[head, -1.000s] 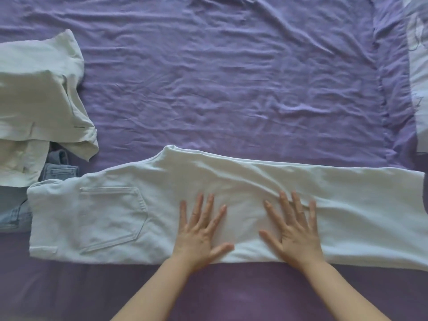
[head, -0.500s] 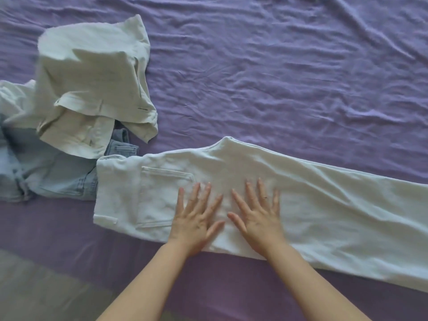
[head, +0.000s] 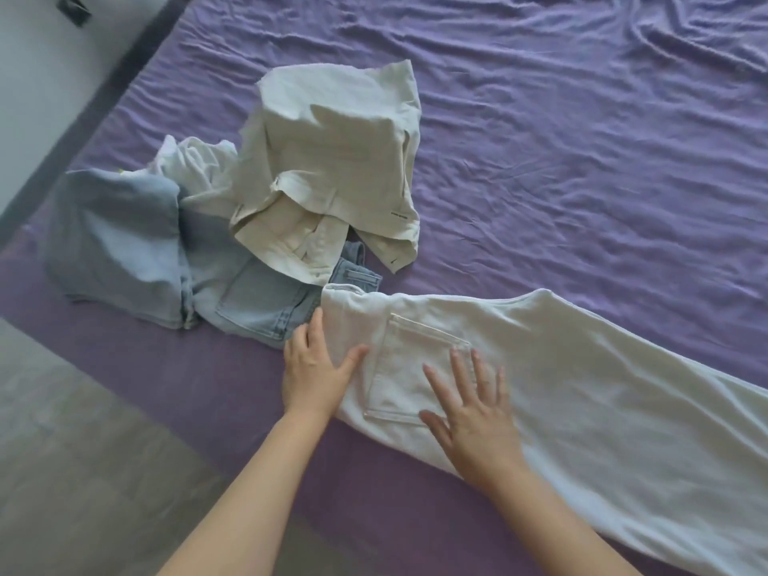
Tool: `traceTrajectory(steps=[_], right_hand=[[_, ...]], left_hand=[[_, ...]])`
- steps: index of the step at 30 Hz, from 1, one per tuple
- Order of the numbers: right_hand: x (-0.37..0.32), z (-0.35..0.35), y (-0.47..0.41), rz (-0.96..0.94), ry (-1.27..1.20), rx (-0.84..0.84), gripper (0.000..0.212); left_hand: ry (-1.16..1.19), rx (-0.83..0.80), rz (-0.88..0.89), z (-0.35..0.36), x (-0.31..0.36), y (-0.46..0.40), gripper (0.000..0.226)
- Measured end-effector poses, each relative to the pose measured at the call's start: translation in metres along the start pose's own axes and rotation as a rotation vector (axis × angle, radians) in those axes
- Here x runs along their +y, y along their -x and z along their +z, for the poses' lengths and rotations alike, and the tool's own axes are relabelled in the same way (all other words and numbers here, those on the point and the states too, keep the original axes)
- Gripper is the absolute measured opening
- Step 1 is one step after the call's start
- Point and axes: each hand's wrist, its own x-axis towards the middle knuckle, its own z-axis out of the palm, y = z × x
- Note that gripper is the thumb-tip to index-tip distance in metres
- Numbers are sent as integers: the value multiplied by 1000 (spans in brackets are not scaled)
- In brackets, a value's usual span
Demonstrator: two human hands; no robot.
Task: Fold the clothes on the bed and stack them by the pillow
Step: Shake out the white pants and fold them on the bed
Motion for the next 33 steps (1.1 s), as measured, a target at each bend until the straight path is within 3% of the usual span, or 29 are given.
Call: traceTrajectory(steps=[5, 9, 11, 15, 19, 22, 24, 28, 31, 33], right_hand=[[-17, 27, -35, -51, 77, -115, 62], [-15, 14, -34, -20, -2, -137, 62], [-16, -2, -29, 1, -178, -138, 63], [-32, -53, -16, -7, -880, 47, 55], [-40, -103, 1, 5, -1255, 149, 55], [-25, -129, 14, -14, -1238, 233, 58], [0, -139, 27, 25, -1031, 308, 63], [63, -147, 59, 114, -820, 351, 69], [102, -138, 89, 200, -896, 363, 73], [125, -127, 110, 279, -976, 414, 71]], left_hand=[[240, -87, -244, -2, -9, -5, 81], [381, -123, -250, -13, -7, -1, 62], [541, -111, -236, -25, 1, 9, 51], [998, -142, -202, -56, 36, 39, 51], [1135, -246, -50, -73, 86, 76, 41], [1188, -378, 84, -67, 125, 105, 34], [1215, -493, 161, -58, 149, 122, 31], [1301, -708, 146, -39, 189, 151, 45], [1254, -706, 107, -17, 206, 167, 52], [1072, -576, 195, -5, 212, 171, 53]])
